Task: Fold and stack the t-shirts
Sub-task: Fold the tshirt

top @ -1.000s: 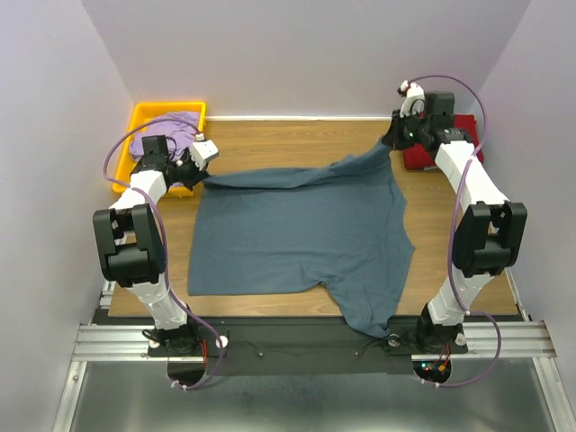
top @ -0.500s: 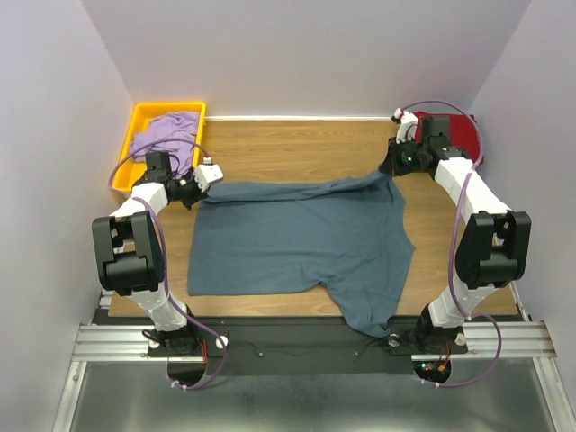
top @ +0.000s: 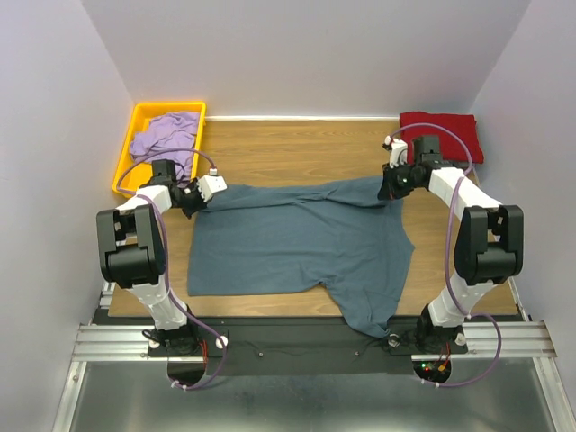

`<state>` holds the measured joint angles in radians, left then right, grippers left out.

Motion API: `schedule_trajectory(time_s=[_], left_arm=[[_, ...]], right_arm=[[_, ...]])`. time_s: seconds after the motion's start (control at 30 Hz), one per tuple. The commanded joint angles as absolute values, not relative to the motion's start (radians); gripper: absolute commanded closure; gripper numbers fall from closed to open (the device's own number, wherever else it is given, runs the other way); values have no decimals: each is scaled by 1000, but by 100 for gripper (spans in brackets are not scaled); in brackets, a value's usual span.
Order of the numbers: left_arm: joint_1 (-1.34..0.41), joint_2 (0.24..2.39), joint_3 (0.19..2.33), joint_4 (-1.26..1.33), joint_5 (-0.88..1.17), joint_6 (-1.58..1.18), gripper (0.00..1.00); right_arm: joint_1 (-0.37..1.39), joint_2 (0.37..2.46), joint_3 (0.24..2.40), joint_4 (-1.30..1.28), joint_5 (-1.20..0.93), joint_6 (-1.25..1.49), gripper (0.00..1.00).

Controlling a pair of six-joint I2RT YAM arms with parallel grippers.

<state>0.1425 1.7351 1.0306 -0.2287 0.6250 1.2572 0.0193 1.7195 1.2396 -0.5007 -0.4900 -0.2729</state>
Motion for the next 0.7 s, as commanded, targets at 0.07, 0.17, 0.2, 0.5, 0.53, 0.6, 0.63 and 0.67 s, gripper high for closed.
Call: schedule_trajectory(time_s=[0.07, 0.17, 0.2, 0.5, 0.53, 0.6, 0.63, 0.67], left_arm=[[135, 1746, 1017, -236, 595, 1272, 97], [133, 1750, 1022, -235, 592, 1259, 95], [132, 1749, 1023, -235, 592, 1256, 95], [130, 1733, 1075, -251, 623, 1200, 100], [130, 1729, 1078, -256, 626, 1198, 100], [129, 1723, 1085, -264, 633, 1200, 100], [127, 1718, 1088, -265, 635, 1200, 100], [127, 1717, 1089, -270, 637, 1201, 100]], right_arm=[[17, 1733, 1224, -512, -508, -319, 99], [17, 1726, 1236, -526, -525, -319, 99], [18, 1718, 1249, -529, -528, -315, 99], [18, 1655, 1394, -615, -595, -275, 99], [17, 1649, 1407, -626, -601, -276, 99], [20, 1631, 1425, -655, -623, -278, 99], [24, 1628, 1425, -673, -632, -282, 100], [29, 1625, 1421, -681, -635, -287, 99]])
